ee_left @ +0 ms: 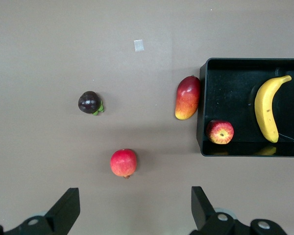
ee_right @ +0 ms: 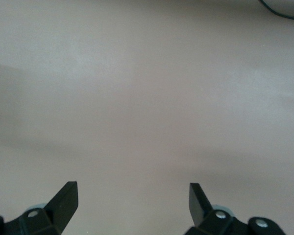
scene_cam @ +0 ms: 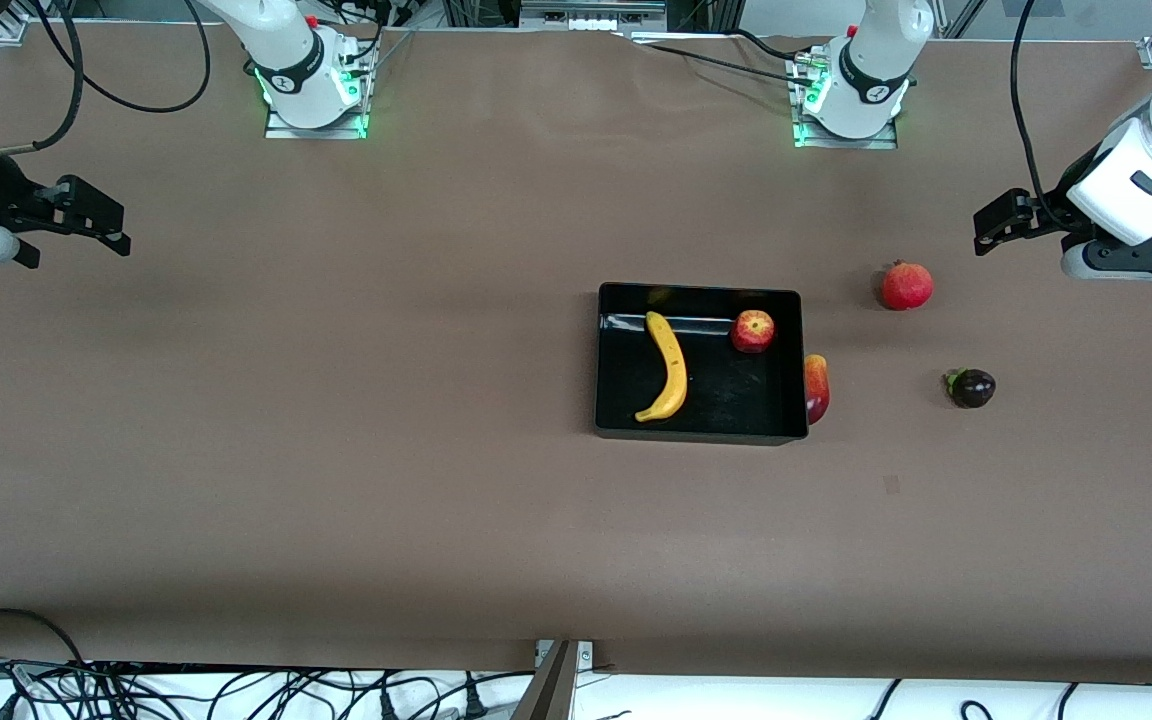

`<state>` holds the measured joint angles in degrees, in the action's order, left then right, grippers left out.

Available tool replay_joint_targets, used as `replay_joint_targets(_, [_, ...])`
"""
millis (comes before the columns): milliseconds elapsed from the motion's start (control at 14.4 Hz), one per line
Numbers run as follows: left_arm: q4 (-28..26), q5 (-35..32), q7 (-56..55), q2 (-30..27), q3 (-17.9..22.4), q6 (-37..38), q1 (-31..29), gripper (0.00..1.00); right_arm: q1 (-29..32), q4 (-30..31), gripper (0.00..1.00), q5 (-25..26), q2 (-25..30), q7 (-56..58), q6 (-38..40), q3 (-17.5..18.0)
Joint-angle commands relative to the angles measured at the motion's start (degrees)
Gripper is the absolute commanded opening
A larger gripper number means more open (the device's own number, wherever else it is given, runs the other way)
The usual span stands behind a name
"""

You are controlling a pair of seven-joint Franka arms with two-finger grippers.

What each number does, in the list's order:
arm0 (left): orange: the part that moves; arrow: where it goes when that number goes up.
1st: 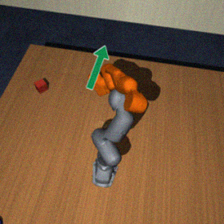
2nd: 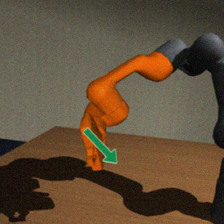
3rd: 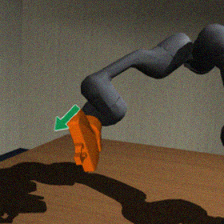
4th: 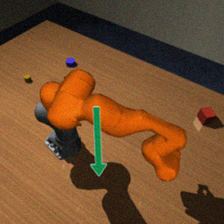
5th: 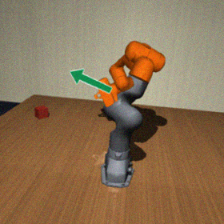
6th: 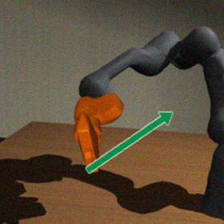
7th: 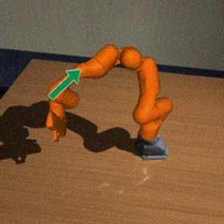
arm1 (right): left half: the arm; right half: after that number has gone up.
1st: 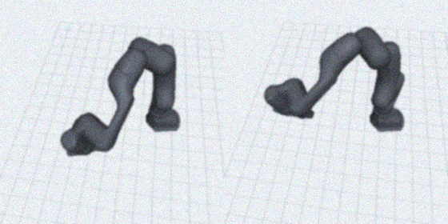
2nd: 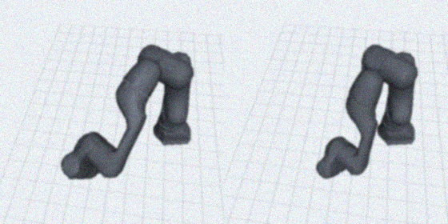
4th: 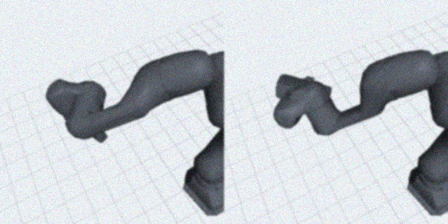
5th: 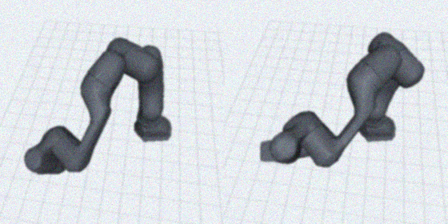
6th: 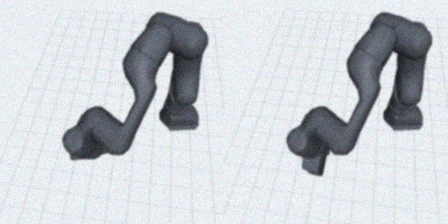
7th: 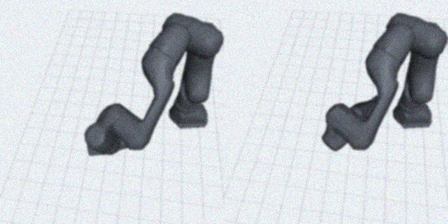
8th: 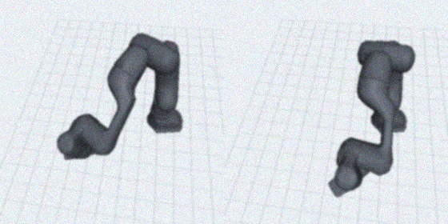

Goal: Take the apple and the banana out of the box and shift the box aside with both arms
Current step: 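Move the left gripper over the black tray toward the red apple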

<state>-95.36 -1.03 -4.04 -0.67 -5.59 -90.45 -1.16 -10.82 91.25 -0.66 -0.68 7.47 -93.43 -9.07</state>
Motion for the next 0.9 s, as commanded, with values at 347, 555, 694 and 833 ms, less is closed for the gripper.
replay_joint_targets(347, [1.9, -0.5, 0.3, 2.4, -0.1, 3.9, 0.3, 1.0, 0.2, -0.9, 1.0, 0.5, -0.2, -0.1, 0.4, 0.3])
replay_joint_targets(555, [4.7, 0.9, 2.4, 5.9, -0.3, 7.1, 1.1, 1.0, 0.2, -0.9, 1.0, 0.5, -0.2, -0.1, 0.4, 0.3])
replay_joint_targets(694, [4.7, 1.5, 0.8, 6.8, -1.3, 7.0, 2.4, 1.0, 0.2, -0.9, 1.0, 0.6, -0.2, -0.1, 0.4, 0.3])
replay_joint_targets(833, [4.7, 1.6, -6.8, 9.8, -3.4, 6.0, 4.1, 1.0, 0.2, -0.9, 1.0, 0.6, -0.2, -0.1, 0.4, 0.3])
